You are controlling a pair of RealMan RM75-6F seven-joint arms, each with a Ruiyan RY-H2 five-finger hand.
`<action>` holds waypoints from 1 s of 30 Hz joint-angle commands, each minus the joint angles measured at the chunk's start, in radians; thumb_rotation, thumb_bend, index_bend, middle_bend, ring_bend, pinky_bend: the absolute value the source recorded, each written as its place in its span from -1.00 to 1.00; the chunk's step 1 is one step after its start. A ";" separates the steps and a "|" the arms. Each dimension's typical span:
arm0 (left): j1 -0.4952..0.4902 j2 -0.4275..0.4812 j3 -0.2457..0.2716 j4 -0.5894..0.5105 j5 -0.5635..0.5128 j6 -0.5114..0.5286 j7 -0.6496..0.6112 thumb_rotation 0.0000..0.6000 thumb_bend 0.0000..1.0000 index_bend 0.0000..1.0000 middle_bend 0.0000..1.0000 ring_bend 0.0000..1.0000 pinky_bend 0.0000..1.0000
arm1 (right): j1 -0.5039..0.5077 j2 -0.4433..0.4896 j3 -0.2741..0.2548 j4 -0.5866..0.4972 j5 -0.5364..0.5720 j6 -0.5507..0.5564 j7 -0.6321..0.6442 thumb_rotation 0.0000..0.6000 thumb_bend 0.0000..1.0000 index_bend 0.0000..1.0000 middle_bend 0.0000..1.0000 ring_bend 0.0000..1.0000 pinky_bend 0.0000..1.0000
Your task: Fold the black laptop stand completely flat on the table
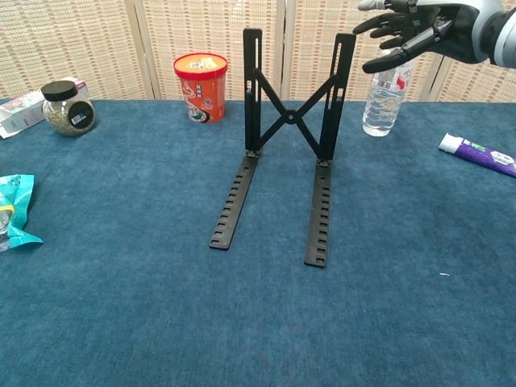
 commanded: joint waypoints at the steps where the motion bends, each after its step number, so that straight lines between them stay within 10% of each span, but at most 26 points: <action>1: 0.000 0.000 0.000 -0.004 -0.001 -0.002 0.005 1.00 -0.68 -0.50 -0.67 -0.80 -0.96 | 0.025 -0.023 -0.006 0.046 -0.060 -0.054 0.113 1.00 -1.00 -1.00 -0.66 -1.00 -0.97; 18: -0.002 0.011 -0.004 -0.013 -0.002 0.002 0.018 1.00 -0.68 -0.50 -0.67 -0.80 -0.96 | -0.012 0.104 -0.179 -0.073 -0.402 0.145 0.467 1.00 -1.00 -1.00 -0.59 -0.94 -0.97; 30: -0.101 0.069 -0.047 0.025 0.055 -0.054 -0.042 1.00 -0.68 -0.48 -0.67 -0.80 -0.96 | -0.061 0.251 -0.232 -0.201 -0.463 0.290 0.276 1.00 -1.00 -1.00 -0.59 -0.94 -0.97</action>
